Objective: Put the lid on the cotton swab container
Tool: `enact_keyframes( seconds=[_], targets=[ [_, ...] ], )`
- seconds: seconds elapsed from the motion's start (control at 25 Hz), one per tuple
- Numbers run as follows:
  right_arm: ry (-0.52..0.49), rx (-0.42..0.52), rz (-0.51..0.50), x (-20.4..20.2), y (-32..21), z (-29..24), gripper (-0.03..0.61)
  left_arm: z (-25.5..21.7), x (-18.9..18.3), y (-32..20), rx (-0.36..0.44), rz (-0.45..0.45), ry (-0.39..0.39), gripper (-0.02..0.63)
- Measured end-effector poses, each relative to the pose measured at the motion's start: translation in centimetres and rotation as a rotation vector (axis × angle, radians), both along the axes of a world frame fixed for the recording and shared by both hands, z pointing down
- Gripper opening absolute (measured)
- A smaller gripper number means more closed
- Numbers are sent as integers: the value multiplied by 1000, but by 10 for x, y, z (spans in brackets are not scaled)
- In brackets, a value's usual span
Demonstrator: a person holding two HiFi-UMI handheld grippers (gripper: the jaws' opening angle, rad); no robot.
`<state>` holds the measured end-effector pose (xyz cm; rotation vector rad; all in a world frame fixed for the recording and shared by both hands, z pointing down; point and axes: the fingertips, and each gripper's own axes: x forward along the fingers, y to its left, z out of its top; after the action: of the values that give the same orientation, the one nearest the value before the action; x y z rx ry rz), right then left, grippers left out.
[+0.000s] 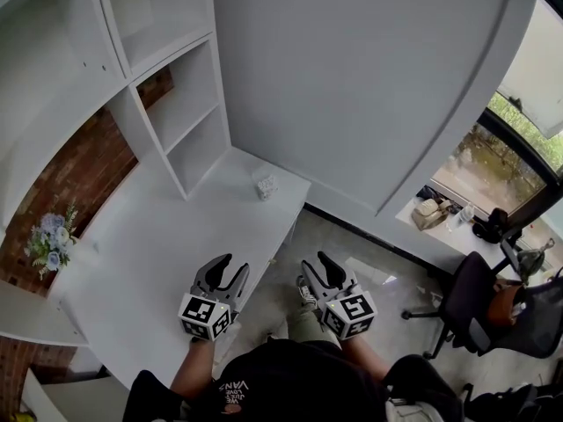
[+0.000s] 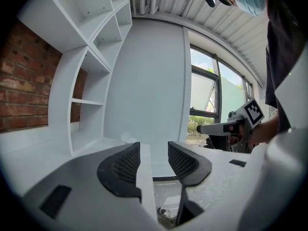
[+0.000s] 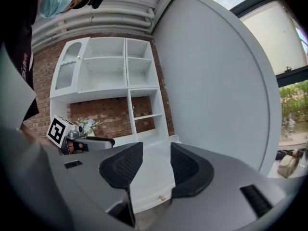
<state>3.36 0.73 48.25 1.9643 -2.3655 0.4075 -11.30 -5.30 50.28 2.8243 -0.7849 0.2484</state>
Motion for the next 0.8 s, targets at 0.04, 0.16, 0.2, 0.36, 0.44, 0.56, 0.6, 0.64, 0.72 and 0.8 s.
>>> enact_keyframes(
  seconds=[0.04, 0.16, 0.2, 0.36, 0.44, 0.56, 0.6, 0.64, 0.72, 0.8],
  targets=[
    [1, 0, -11, 4, -7, 1, 155, 1, 3, -6, -3, -12, 1, 161],
    [14, 2, -44, 19, -34, 3, 155, 4, 14, -27, -11, -35, 0, 161],
    [21, 3, -59, 25, -45, 4, 155, 5, 19, -36, -12, -39, -2, 161],
    [22, -7, -131, 37, -90, 10, 155, 7, 36, -70, -14, -47, -11, 161],
    [27, -11, -166, 43, -114, 13, 155, 6, 42, -94, -3, -65, -36, 161],
    [30, -20, -222, 51, -147, 19, 155, 6, 55, -126, 9, -88, -41, 161],
    [32, -23, -242, 54, -157, 21, 155, 6, 61, -136, 8, -91, -32, 161],
    [37, -27, -261, 58, -167, 24, 155, 7, 66, -145, 6, -93, -31, 161],
    [56, -33, -296, 66, -188, 32, 155, 10, 77, -164, 6, -92, -39, 161],
    [71, -41, -335, 70, -207, 39, 155, 14, 88, -180, 8, -78, -41, 161]
  ],
)
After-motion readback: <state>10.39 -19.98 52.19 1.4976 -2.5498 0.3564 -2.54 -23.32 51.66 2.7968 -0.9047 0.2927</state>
